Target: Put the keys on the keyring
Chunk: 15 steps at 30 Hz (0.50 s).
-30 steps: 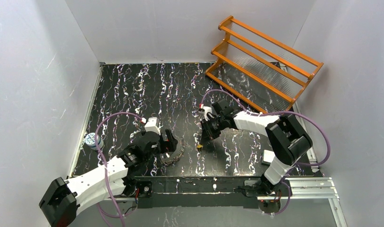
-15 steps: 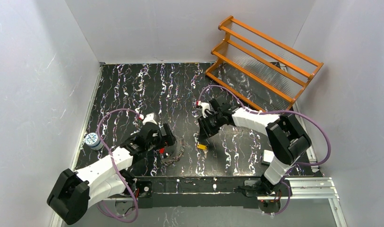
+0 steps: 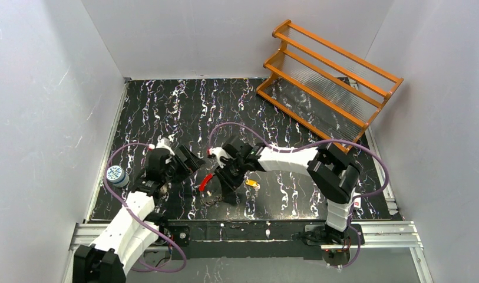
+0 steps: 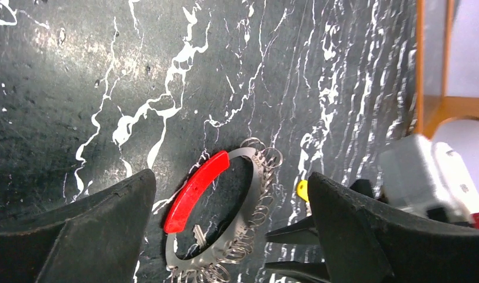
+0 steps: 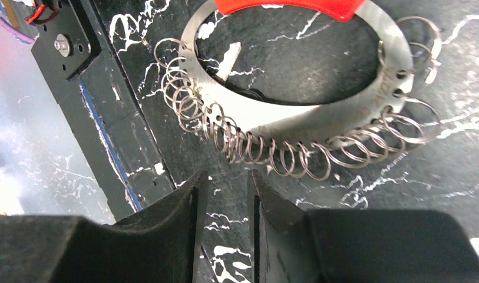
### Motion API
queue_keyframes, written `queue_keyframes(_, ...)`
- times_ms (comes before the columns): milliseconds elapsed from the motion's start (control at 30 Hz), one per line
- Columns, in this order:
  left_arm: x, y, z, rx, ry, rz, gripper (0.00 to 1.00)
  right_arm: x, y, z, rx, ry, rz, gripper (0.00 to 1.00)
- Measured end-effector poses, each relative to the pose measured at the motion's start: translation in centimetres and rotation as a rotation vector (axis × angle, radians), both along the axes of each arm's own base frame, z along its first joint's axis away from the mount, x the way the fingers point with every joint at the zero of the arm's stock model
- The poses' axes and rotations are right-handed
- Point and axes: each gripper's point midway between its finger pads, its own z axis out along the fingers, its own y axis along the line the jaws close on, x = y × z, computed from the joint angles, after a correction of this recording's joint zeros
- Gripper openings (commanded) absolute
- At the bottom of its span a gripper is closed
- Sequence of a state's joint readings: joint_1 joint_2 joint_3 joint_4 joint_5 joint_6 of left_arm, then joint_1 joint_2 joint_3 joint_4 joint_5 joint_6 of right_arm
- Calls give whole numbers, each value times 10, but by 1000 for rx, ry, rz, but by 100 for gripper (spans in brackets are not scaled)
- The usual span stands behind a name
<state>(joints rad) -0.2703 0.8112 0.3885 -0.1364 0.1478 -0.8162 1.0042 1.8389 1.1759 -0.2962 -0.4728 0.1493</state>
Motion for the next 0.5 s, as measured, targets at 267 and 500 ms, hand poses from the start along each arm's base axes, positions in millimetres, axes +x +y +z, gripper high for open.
queue_keyframes(267, -5, 9, -1, -87, 16, 54, 98, -5, 9, -5, -18, -15, -6, 35)
queue_keyframes(500, -9, 14, 9, -45, -30, 36, 98, -3, 13, -3, -10, -27, -17, 35)
